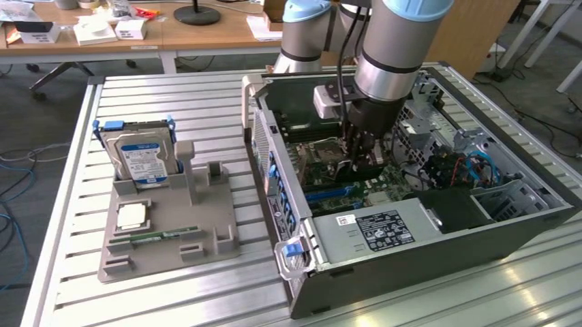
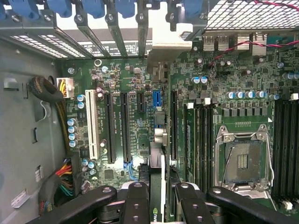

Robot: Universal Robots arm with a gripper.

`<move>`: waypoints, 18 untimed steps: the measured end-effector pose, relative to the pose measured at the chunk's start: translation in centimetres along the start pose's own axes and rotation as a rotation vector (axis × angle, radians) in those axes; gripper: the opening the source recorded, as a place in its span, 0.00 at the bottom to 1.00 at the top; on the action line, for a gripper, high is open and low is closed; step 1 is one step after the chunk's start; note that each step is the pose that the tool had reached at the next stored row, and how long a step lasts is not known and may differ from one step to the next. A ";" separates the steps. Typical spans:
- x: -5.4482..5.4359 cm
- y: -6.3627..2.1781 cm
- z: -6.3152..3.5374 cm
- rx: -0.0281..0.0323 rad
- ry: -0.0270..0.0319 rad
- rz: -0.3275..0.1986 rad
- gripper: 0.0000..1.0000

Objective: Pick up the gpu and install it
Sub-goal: 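Insert the gpu into the slot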

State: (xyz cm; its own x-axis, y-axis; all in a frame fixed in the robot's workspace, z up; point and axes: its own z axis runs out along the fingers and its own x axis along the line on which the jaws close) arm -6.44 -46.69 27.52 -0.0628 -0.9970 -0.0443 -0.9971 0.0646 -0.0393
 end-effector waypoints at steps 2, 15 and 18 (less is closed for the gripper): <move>0.0 0.00 0.06 -0.0001 0.0001 0.000 0.26; 0.0 0.01 0.26 0.0001 -0.0003 0.000 0.26; 0.0 0.01 0.33 -0.0001 0.0000 0.000 0.26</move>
State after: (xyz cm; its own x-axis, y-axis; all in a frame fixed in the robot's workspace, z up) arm -6.44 -46.69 27.19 -0.0628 -0.9970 -0.0443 -0.9971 0.0645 -0.0393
